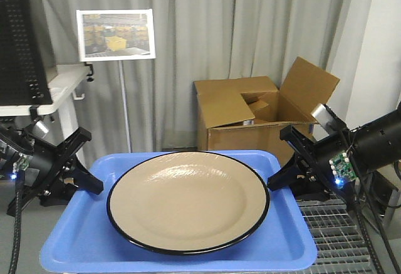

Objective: Place disk in tray to left cabinet
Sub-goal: 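Hold the tray level with both grippers while the base drives to the cabinet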

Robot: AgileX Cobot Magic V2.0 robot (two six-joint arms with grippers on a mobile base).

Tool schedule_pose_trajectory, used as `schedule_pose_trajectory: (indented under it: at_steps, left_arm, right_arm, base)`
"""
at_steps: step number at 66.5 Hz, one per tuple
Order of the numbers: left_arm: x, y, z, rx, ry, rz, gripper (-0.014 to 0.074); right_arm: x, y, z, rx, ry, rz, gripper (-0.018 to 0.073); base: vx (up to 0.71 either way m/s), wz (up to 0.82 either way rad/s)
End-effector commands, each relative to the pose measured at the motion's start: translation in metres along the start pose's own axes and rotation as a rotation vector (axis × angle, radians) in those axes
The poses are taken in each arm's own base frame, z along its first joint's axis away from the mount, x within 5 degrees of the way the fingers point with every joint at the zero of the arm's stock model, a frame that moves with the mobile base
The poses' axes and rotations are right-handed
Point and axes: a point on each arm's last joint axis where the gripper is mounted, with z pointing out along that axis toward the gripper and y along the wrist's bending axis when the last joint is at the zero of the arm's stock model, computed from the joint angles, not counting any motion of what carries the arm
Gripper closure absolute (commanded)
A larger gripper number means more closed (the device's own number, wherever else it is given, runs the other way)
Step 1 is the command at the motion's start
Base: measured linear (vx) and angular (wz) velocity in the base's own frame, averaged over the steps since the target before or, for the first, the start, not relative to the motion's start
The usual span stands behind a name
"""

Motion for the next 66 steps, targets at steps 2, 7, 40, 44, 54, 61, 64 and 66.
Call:
schedule_pose_trajectory:
  at_steps: [2,7,40,44,54,61,64,66]
  left_arm:
    - [0.0112,-0.0346,-0.0212,0.174,-0.030,-0.016,0.0596]
    - [0.0111,-0.0346,-0.0212,0.174,-0.031,-0.016,0.0596]
    - [0.0112,-0.0346,-0.0212,0.174,-0.030,-0.016,0.0596]
    - [0.0112,-0.0346,-0.0212,0.174,-0.030,-0.016,0.0596]
    - [0.0112,-0.0346,-0.0212,0.174,-0.030,-0.016,0.0596]
    - [0.0112,-0.0346,-0.0212,0.174,-0.030,-0.016,0.0596]
    - [0.0112,-0.0346,-0.0212,0.174,-0.030,-0.016,0.0596]
    - [0.0112,-0.0346,-0.0212,0.174,-0.030,-0.016,0.0596]
  right_arm:
    - [0.0074,0.0333,-0.0216,-0.145,-0.042,-0.018,0.0565]
    - [0.0074,0.0333,-0.0216,-0.145,-0.042,-0.018,0.0565]
    - [0.0073,0.0333,-0.0216,-0.145,-0.043,-0.017,0.0565]
    - [0.0073,0.0333,-0.0216,-0.145,-0.043,-0.017,0.0565]
    - [0.0074,0.0333,-0.0216,-0.145,-0.042,-0.018,0.0565]
    - [0.0074,0.0334,-0.0216,-0.146,-0.042,-0.017,0.0565]
    - [0.0074,0.0334,-0.0216,-0.146,-0.042,-0.017,0.0565]
    - [0.0074,0.0334,-0.0216,-0.146,-0.042,-0.017,0.0565]
  base:
    - [0.40,-0.17]
    - [0.38,-0.21]
    - [0.30,-0.39]
    - [0.22,-0.62]
    - [0.19,-0.70]
    - [0.18,-0.76]
    - [0.17,-0.75]
    - [0.17,-0.74]
